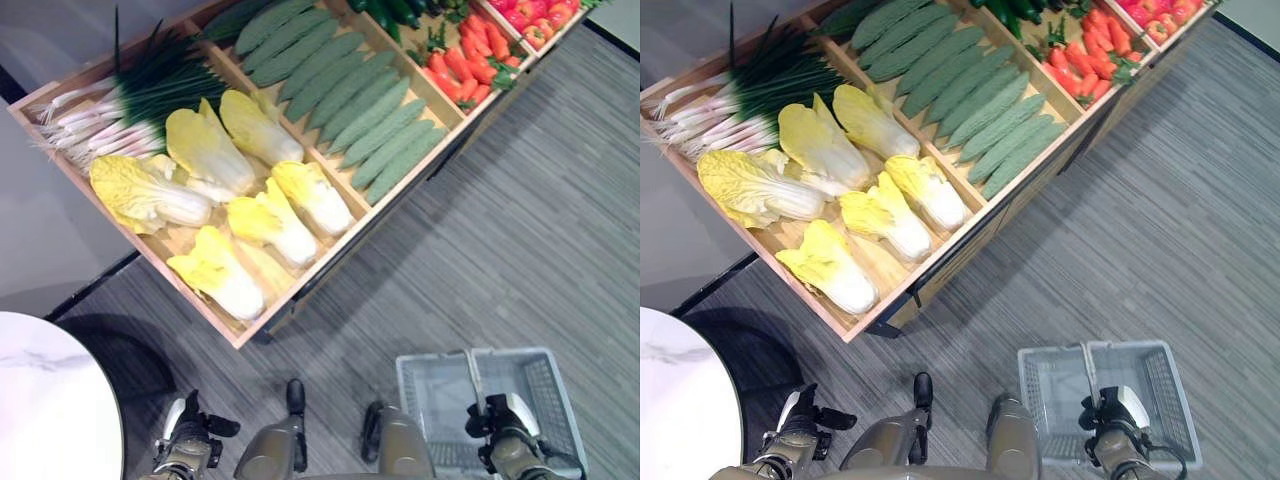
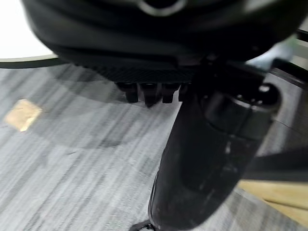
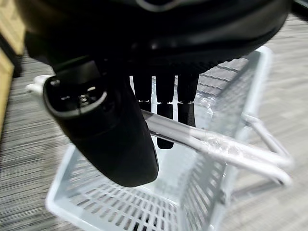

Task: Get the vegetables into the basket

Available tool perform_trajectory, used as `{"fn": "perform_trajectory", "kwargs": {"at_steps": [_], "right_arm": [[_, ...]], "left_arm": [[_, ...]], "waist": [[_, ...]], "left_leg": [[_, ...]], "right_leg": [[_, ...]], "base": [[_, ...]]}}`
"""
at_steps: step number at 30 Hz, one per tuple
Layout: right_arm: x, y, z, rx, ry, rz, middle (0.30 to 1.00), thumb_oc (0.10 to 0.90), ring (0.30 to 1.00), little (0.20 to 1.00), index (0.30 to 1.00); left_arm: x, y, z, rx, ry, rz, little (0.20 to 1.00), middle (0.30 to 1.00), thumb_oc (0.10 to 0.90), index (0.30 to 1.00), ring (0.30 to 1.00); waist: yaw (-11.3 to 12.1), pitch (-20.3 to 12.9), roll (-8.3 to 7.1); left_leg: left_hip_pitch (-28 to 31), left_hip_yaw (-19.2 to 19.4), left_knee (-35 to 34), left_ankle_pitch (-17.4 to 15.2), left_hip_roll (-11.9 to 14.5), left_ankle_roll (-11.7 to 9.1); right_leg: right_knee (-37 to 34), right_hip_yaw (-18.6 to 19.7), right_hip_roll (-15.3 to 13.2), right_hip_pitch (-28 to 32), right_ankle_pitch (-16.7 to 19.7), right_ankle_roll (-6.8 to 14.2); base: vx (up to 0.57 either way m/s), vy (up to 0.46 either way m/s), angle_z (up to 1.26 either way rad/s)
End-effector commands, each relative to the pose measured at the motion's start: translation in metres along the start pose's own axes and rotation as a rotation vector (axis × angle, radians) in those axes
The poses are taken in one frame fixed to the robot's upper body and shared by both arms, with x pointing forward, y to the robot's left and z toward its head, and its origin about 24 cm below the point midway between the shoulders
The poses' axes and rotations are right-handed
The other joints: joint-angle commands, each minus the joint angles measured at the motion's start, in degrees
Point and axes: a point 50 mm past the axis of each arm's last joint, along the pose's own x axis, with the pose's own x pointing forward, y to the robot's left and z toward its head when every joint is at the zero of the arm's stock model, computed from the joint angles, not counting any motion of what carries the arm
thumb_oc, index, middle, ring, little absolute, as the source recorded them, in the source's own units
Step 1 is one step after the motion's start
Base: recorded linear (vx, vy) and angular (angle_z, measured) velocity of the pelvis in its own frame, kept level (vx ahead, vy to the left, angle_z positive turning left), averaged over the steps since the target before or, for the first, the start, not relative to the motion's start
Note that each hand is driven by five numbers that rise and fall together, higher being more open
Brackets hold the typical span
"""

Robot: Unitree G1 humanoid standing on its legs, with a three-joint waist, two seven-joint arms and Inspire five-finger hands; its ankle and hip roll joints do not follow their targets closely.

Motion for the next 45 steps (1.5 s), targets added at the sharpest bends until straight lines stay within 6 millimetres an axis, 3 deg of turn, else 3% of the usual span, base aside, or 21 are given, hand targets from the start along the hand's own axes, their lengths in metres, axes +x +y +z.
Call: {"fn": "perform_trajectory", "kwargs": {"at_steps": [1, 2, 5, 7, 11, 12, 13, 15, 16, 19, 21, 22, 27, 37, 43, 45], "right_arm": [[0.005, -0.025, -0.006, -0.004, 0.007, -0.097, 0.300, 0.400, 0.300, 0.300, 0.300], [0.005, -0.026, -0.008, -0.004, 0.012, -0.095, 0.300, 0.400, 0.300, 0.300, 0.300], [0.004, -0.025, -0.013, -0.002, 0.023, -0.089, 0.300, 0.400, 0.300, 0.300, 0.300], [0.002, -0.025, -0.024, -0.004, 0.065, -0.083, 0.300, 0.400, 0.300, 0.300, 0.300], [0.001, -0.028, -0.033, -0.016, 0.098, -0.084, 0.300, 0.400, 0.300, 0.300, 0.300], [0.002, -0.033, -0.032, 0.006, 0.093, -0.100, 0.300, 0.400, 0.300, 0.300, 0.300], [0.003, -0.036, -0.032, 0.016, 0.091, -0.110, 0.300, 0.400, 0.300, 0.300, 0.300], [0.004, -0.042, -0.032, 0.020, 0.089, -0.121, 0.300, 0.400, 0.300, 0.300, 0.300], [0.005, -0.048, -0.032, 0.022, 0.089, -0.138, 0.300, 0.400, 0.300, 0.300, 0.300], [0.005, -0.052, -0.036, 0.020, 0.098, -0.138, 0.300, 0.400, 0.300, 0.300, 0.300], [0.005, -0.052, -0.038, 0.021, 0.106, -0.134, 0.300, 0.400, 0.300, 0.300, 0.300], [0.003, -0.052, -0.044, 0.015, 0.124, -0.130, 0.300, 0.400, 0.300, 0.300, 0.300], [0.000, -0.047, -0.052, 0.003, 0.157, -0.104, 0.300, 0.400, 0.300, 0.300, 0.300], [0.002, -0.037, -0.042, -0.008, 0.142, -0.075, 0.300, 0.400, 0.300, 0.300, 0.300], [-0.002, -0.030, -0.049, -0.009, 0.165, -0.072, 0.300, 0.400, 0.300, 0.300, 0.300], [-0.004, -0.029, -0.051, -0.018, 0.167, -0.078, 0.300, 0.400, 0.300, 0.300, 0.300]], "left_arm": [[-0.003, 0.004, -0.019, -0.028, 0.054, 0.022, 1.000, 1.000, 0.900, 1.000, 1.000], [-0.002, 0.004, -0.018, -0.033, 0.054, 0.020, 1.000, 1.000, 0.900, 1.000, 1.000], [-0.002, 0.004, -0.018, -0.034, 0.052, 0.018, 1.000, 1.000, 0.900, 1.000, 1.000], [-0.002, 0.002, -0.013, -0.043, 0.045, 0.014, 1.000, 1.000, 0.900, 1.000, 1.000], [-0.002, 0.003, -0.019, -0.068, 0.067, 0.020, 1.000, 1.000, 0.900, 1.000, 1.000], [-0.003, 0.004, -0.020, -0.083, 0.074, 0.021, 1.000, 1.000, 0.900, 1.000, 1.000], [-0.003, 0.004, -0.020, -0.089, 0.077, 0.018, 1.000, 1.000, 0.900, 1.000, 1.000], [-0.002, 0.003, -0.015, -0.110, 0.062, 0.015, 1.000, 1.000, 0.900, 1.000, 1.000], [-0.001, 0.001, -0.008, -0.105, 0.040, 0.000, 1.000, 1.000, 0.900, 1.000, 1.000], [-0.001, -0.001, -0.002, -0.114, 0.016, -0.025, 1.000, 1.000, 0.900, 1.000, 1.000], [-0.001, -0.002, -0.004, -0.120, 0.021, -0.031, 1.000, 1.000, 0.900, 1.000, 1.000], [-0.002, -0.005, -0.004, -0.114, 0.017, -0.050, 1.000, 1.000, 0.900, 1.000, 1.000], [-0.002, 0.000, -0.015, -0.150, 0.051, -0.042, 1.000, 1.000, 0.900, 1.000, 1.000], [-0.002, 0.019, -0.033, -0.206, 0.120, 0.040, 1.000, 1.000, 0.900, 1.000, 1.000], [-0.005, 0.047, -0.060, -0.459, 0.255, 0.242, 1.000, 1.000, 0.900, 1.000, 1.000], [-0.007, 0.069, -0.071, -0.567, 0.301, 0.376, 1.000, 1.000, 0.900, 1.000, 1.000]], "waist": [[-1.5, 1.6, -1.53], [-2.1, 1.5, -1.69], [-2.6, 1.6, -1.59], [-2.7, 1.2, -1.54], [-2.3, 0.6, -1.77], [-2.1, -0.2, -0.95], [-2.1, -0.4, -0.64], [-2.3, -0.5, -0.27], [-3.0, -0.3, -0.16], [-3.7, -0.8, -0.14], [-3.9, -1.2, 0.05], [-4.4, -1.8, 0.82], [-4.3, -2.9, 1.72], [-3.1, -3.0, 0.80], [-2.5, -4.0, 0.25], [-2.3, -4.4, 0.24]], "left_leg": [[-0.7, -1.8, 2.4, -0.9, 4.8, -7.8], [-0.5, -3.8, 3.1, -1.6, 4.7, -8.3], [-0.3, -5.3, 4.0, -2.3, 4.7, -8.6], [-1.0, -8.7, 5.0, -2.2, 4.9, -9.5], [-1.3, -9.7, 4.5, -1.2, 7.2, -10.8], [-1.9, -11.7, 1.0, 2.6, 9.7, -12.5], [-2.1, -12.2, -0.1, 3.8, 10.3, -13.0], [-2.8, -11.3, 0.1, 4.5, 10.6, -13.1], [-3.4, -7.6, 2.5, 3.8, 10.5, -12.4], [-2.0, -4.0, 6.4, 1.2, 7.8, -11.9], [-1.2, -3.3, 5.4, 0.3, 7.8, -11.6], [-0.8, -0.3, 2.8, 1.3, 8.5, -11.6], [2.0, -0.5, -2.8, 2.5, 8.1, -11.3], [2.5, 0.0, -4.6, 2.7, 7.6, -11.3], [2.8, 0.1, -4.6, 2.6, 8.3, -11.9], [3.4, 0.1, -4.6, 2.4, 8.4, -12.1]], "right_leg": [[-12.8, 7.6, 2.6, 2.4, 11.4, 2.4], [-14.0, 11.3, 2.8, 1.2, 12.0, 2.6], [-12.9, 13.7, 3.2, 1.0, 11.4, 2.6], [-12.7, 16.0, 4.3, 2.5, 8.1, 1.7], [-14.6, 13.3, 5.6, 3.7, 7.1, 0.6], [-16.2, 11.3, 7.4, 4.6, 6.1, -0.5], [-16.4, 10.7, 7.7, 4.8, 5.9, -0.9], [-16.4, 9.8, 7.5, 5.0, 5.7, -1.2], [-16.6, 8.3, 6.5, 5.5, 5.7, -1.6], [-17.7, 6.5, 5.8, 5.9, 6.4, -2.2], [-17.8, 6.2, 5.9, 6.1, 6.3, -2.1], [-17.7, 4.9, 5.5, 6.6, 6.4, -1.7], [-18.5, 3.8, 4.8, 7.5, 7.2, -0.8], [-21.0, 3.9, 3.7, 7.8, 9.8, 0.5], [-23.4, 3.2, 3.7, 9.6, 10.4, 0.8], [-24.0, 3.1, 3.8, 10.5, 10.4, 0.8]], "base": [[0.40, -0.347, 0.66], [0.27, -0.256, 0.84], [0.13, -0.161, 1.27], [0.11, -0.318, 0.64], [0.05, -0.363, 0.48], [-0.02, -0.401, 0.39], [-0.03, -0.487, 0.40], [-0.03, -0.159, 0.44], [-0.06, -0.109, 0.67], [-0.07, -0.114, 0.57], [-0.03, -0.018, 0.14], [-0.01, 0.022, 0.37], [-0.01, 0.091, 0.30], [-0.03, 0.064, 0.00], [0.02, -0.003, 0.00], [0.06, -0.007, -0.01]]}}
